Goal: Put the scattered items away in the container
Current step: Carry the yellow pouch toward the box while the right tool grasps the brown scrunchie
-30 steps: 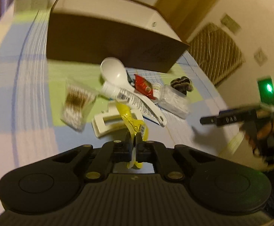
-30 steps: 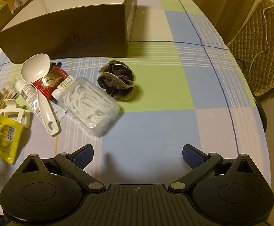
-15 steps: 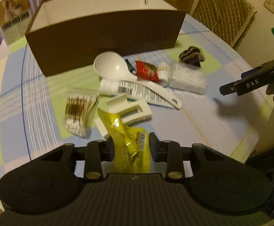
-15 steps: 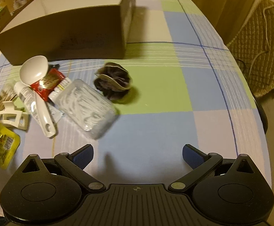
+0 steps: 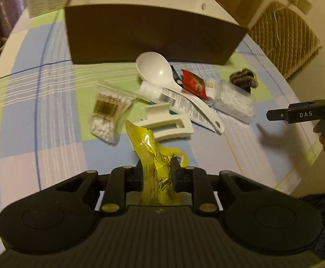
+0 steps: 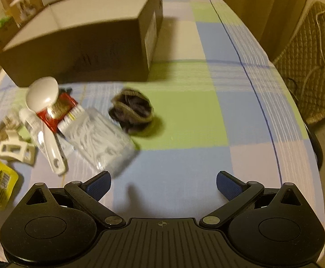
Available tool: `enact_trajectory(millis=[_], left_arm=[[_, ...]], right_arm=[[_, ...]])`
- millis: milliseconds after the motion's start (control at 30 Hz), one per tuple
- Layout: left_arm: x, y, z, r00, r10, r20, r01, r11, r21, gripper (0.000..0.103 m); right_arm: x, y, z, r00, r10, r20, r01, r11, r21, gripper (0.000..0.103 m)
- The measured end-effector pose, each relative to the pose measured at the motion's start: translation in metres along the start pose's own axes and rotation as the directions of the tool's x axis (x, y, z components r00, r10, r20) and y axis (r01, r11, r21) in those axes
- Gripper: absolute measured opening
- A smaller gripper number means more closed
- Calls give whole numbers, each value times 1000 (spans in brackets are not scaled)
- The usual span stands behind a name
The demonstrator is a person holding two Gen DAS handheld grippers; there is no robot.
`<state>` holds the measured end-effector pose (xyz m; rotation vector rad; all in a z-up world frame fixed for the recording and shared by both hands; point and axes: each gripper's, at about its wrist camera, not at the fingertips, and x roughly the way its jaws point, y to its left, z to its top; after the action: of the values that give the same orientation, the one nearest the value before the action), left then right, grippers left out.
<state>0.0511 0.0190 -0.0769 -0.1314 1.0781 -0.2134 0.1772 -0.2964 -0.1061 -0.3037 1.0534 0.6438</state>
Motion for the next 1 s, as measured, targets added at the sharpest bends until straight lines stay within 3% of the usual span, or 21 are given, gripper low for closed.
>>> enact_trajectory(millis=[233, 500, 533, 600, 833, 867, 900, 933, 1000], left_arm=[[-29, 6, 17, 995, 20, 93, -15, 998, -55, 17], [-41, 12, 36, 987, 17, 158, 0, 994, -105, 17], [-42, 13, 38, 987, 15, 163, 3, 994, -111, 17], [-41, 15, 44, 985, 7, 171, 14, 992, -122, 17], [-38, 18, 64, 983, -21, 183, 48, 989, -142, 17], [-37, 19, 67, 983, -26, 181, 54, 988, -148, 17], [-37, 20, 70, 983, -30, 180, 58, 987, -151, 17], [-36, 20, 72, 983, -31, 180, 60, 986, -154, 17], [-35, 22, 76, 983, -37, 178, 67, 985, -161, 17]], right_arm=[[-3, 11, 22, 991, 79, 108, -68, 992, -103, 103], [21, 17, 47, 990, 96, 102, -82, 988, -134, 103], [25, 17, 50, 990, 95, 101, -81, 987, -137, 97], [32, 16, 55, 991, 111, 77, -100, 985, -140, 69], [50, 4, 64, 990, 141, 17, -138, 984, -113, 68], [52, 2, 65, 989, 148, 4, -147, 983, -112, 65], [55, 1, 65, 986, 164, -12, -164, 980, -113, 49], [57, 0, 66, 982, 187, -30, -189, 976, -106, 44], [59, -3, 69, 977, 204, -53, -209, 973, -101, 44]])
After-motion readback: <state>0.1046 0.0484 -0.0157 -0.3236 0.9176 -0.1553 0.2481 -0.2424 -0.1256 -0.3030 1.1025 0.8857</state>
